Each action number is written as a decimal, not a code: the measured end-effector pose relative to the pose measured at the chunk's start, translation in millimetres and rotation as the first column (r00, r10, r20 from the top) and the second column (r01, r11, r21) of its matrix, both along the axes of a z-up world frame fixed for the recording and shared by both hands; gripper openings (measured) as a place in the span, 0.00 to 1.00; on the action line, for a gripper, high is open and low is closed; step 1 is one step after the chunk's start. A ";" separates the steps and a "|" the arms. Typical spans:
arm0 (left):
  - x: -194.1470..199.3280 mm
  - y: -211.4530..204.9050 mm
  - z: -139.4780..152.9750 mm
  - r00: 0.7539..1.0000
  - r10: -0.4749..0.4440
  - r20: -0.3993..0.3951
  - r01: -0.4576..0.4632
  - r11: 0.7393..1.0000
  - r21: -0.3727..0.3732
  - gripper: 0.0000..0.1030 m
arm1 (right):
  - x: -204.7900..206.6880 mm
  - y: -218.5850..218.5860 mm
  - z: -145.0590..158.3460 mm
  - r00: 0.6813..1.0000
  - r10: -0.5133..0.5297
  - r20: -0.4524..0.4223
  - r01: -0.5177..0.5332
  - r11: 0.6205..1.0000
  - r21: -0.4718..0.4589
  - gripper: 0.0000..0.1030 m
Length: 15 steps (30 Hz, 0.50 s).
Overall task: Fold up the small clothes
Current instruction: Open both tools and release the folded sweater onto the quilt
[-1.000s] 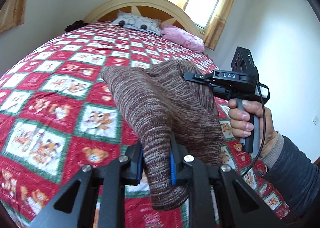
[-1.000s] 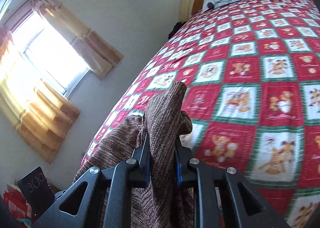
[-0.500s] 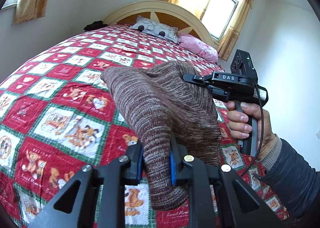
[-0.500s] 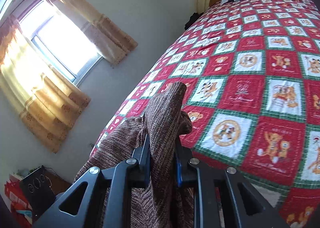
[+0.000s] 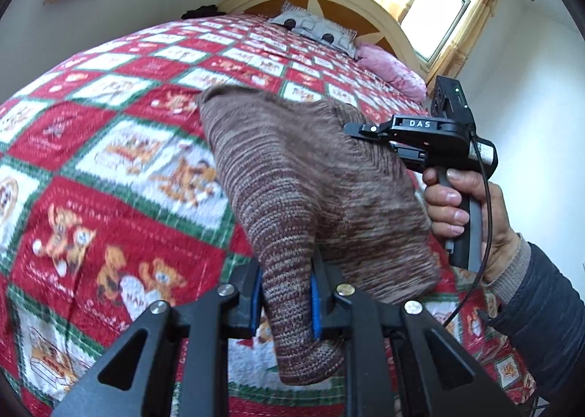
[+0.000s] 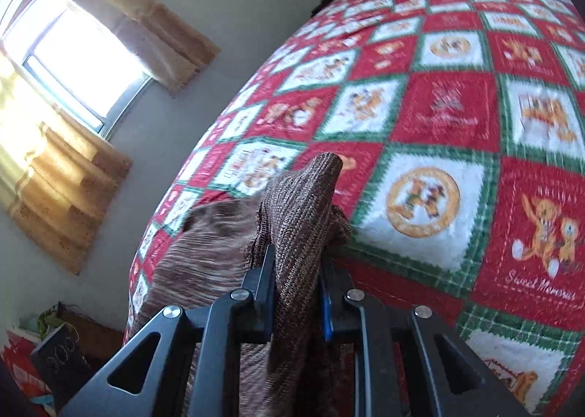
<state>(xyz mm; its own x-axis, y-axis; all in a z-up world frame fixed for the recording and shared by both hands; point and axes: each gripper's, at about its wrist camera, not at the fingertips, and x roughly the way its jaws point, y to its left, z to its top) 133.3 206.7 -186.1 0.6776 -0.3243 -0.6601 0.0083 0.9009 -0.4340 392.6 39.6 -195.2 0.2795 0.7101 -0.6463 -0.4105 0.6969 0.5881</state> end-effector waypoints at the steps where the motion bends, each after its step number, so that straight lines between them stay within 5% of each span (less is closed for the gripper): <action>1: 0.3 0.2 -4.0 1.000 0.002 -0.008 -0.002 1.000 -0.005 0.20 | -0.1 -0.6 -1.3 1.000 0.002 -0.005 -0.002 1.000 0.003 0.19; 7: 0.9 2.1 -9.9 1.000 0.012 -0.019 -0.013 1.000 -0.018 0.21 | -18.0 -10.6 8.1 1.000 0.020 -0.004 -0.020 1.000 -0.006 0.26; 9: -0.2 2.9 -9.6 1.000 0.016 -0.017 -0.017 1.000 -0.027 0.22 | -40.1 -22.8 16.1 0.999 0.049 -0.001 -0.049 0.999 -0.002 0.42; 15: -4.2 -3.3 -9.8 1.000 0.029 -0.001 -0.029 0.999 0.019 0.31 | -123.1 -51.3 24.5 0.990 0.132 0.046 -0.132 0.991 -0.004 0.43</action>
